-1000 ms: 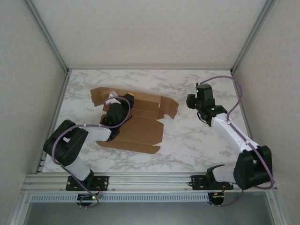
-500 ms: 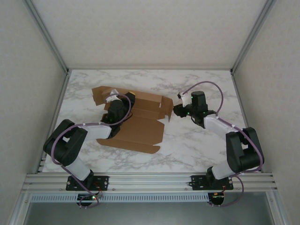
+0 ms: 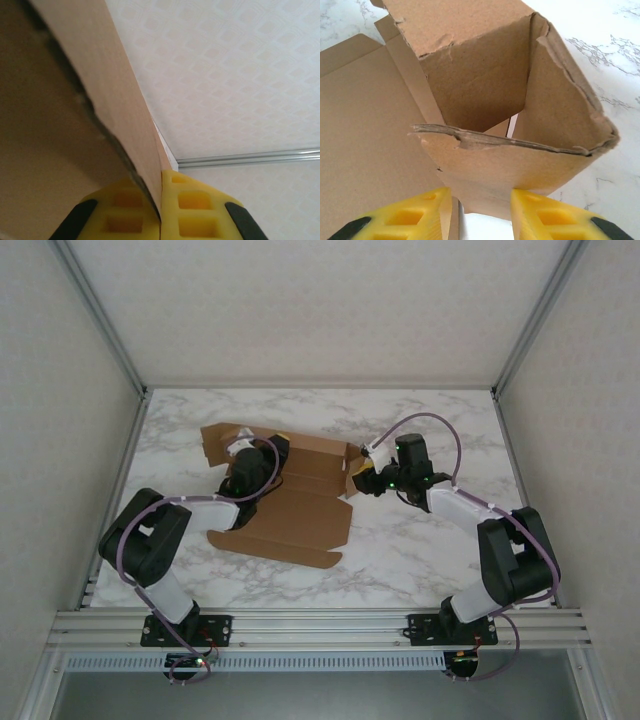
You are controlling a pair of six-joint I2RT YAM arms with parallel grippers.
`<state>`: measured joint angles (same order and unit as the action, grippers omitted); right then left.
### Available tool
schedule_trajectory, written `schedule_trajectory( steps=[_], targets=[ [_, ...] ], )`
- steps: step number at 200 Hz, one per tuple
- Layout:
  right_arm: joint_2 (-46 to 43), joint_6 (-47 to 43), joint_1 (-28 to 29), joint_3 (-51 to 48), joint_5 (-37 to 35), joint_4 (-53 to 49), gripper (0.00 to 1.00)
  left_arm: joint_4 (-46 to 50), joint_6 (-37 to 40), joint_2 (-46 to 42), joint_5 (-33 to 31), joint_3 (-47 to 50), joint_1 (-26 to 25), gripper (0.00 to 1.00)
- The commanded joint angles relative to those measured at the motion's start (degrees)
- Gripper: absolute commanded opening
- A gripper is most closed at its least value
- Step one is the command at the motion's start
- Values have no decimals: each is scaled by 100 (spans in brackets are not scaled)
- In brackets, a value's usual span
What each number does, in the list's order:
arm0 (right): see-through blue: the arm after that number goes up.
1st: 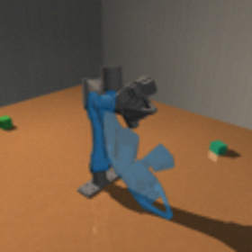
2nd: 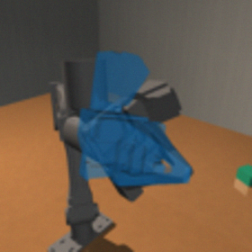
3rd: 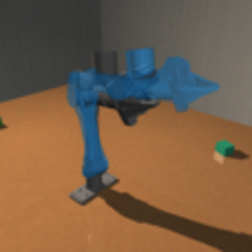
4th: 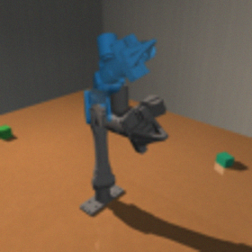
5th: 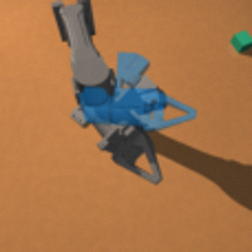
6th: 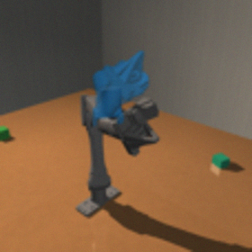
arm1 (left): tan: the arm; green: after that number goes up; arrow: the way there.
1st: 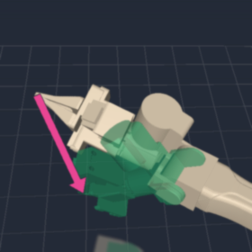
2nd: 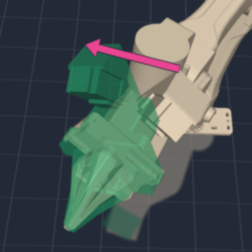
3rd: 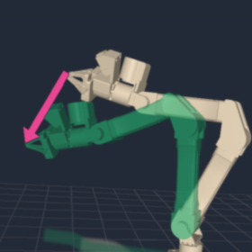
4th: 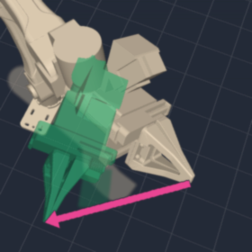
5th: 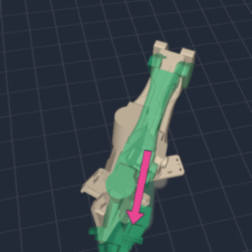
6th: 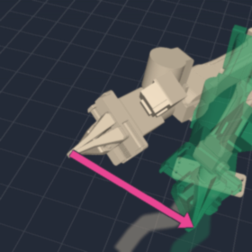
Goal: Fold the paper box
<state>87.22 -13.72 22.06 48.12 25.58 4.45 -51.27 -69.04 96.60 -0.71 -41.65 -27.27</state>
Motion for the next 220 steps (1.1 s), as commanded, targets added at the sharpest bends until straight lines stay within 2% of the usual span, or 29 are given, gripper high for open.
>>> schedule_trajectory(
  steps=[1, 40, 90, 116, 132, 150, 177, 220],
  targets=[
    [63, -249, 87, 205, 213, -30, 36, 323, 94, 157, 333, -158, 20, 0],
    [285, -551, 227, 441, 305, -407, 36, 380, 70, 201, 413, -213, 46, 0],
    [362, -787, 434, 552, 4, -359, 34, 372, 13, 273, 536, -212, 55, 0],
    [482, -1050, 571, 736, -567, -428, 32, 380, -5, 273, 563, -199, 55, 0],
    [582, -1187, 675, 852, -1333, -427, 29, 389, -29, 270, 596, -195, 51, 0],
    [599, -1234, 725, 851, -1808, -231, 28, 377, -66, 250, 598, -136, 46, 0],
    [501, -1463, 893, 681, -2247, 137, 26, 301, -93, 212, 581, 15, 37, 0],
    [285, -1479, 970, 307, -2775, 468, 16, 229, 31, 38, 635, 316, -28, 0]
  ],
)
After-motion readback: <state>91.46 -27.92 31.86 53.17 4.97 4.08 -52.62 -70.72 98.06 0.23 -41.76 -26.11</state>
